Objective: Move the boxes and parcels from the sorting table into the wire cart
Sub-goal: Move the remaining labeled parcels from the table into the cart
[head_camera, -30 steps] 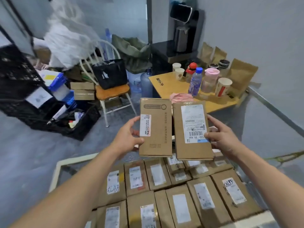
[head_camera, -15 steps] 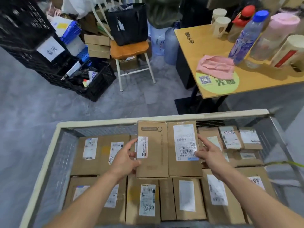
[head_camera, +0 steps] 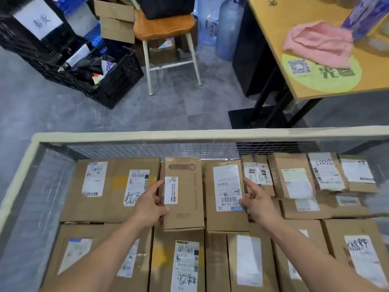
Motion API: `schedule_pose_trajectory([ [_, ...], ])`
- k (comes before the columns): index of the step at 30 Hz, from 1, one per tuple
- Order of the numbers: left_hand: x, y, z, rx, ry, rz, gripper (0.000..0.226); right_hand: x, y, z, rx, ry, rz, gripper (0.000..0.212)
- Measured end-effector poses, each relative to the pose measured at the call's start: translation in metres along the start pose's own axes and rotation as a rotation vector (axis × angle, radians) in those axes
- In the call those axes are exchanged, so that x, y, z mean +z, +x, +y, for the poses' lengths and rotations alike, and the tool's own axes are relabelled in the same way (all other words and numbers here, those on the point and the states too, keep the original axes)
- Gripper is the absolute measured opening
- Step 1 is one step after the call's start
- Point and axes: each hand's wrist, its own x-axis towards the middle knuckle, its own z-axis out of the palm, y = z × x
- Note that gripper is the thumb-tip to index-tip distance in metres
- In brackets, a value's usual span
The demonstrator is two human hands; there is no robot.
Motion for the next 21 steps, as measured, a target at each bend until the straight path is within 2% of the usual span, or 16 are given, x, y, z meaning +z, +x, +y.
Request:
schedule_pose_trajectory([
  [6,0.004,0.036,-0.013,0.003,0.08,-0.014,0.092,0.016,0.037,0.002,-0.016,-0.07,0.043,0.078],
  [12,0.009,0.062,-0.012,0.039,0.111,0.017,0.085,0.026,0.061,0.0,-0.092,-0.146,0.08,0.073],
  [17,0.013,0.065,-0.01,0.076,0.232,0.096,0.073,0.033,0.056,0.015,-0.299,-0.78,0.22,0.065],
  [21,0.013,0.066,-0.011,0.078,0.297,0.097,0.067,0.042,0.048,0.035,-0.355,-0.912,0.115,0.063],
])
